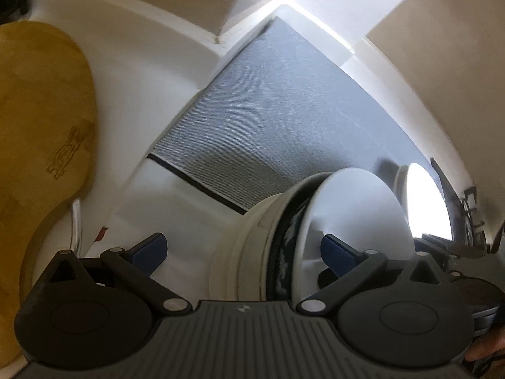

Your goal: Organize plates and bowls

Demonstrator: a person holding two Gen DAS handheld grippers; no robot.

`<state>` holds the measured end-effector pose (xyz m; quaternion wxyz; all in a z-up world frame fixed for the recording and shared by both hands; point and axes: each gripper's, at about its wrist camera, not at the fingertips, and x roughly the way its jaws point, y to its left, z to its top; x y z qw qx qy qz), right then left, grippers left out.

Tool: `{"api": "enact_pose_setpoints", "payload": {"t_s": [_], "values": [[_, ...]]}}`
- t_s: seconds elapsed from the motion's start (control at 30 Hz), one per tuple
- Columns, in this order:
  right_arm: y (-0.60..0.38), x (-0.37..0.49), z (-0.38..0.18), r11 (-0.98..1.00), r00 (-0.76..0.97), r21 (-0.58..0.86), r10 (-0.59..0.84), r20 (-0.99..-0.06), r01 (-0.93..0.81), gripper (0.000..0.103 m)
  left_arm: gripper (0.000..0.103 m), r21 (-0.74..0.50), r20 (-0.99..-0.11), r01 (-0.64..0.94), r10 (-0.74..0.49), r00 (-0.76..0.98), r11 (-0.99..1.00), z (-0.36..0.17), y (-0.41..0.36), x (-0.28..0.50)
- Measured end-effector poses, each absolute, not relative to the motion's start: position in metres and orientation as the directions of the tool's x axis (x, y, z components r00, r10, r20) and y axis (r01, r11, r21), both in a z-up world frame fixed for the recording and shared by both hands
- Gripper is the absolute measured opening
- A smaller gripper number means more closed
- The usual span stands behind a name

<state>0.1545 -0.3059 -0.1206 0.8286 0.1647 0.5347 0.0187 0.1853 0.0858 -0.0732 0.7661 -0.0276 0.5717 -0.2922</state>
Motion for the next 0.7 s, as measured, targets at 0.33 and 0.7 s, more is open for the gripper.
{"api": "enact_pose_setpoints", "payload": {"t_s": [0.33, 0.7], "values": [[-0.297, 0.157, -0.123, 0.945, 0.443, 0.315, 0.244, -0.863, 0.092, 0.103, 0.103, -0.399, -0.827, 0.452, -0.526, 0.198, 0.798, -0.077, 0.085, 0.181], [-0.297, 0.161, -0.124, 0.943, 0.454, 0.318, 0.242, -0.858, 0.097, 0.103, 0.103, -0.422, -0.805, 0.463, -0.557, 0.204, 0.780, -0.078, 0.092, 0.180]]}}
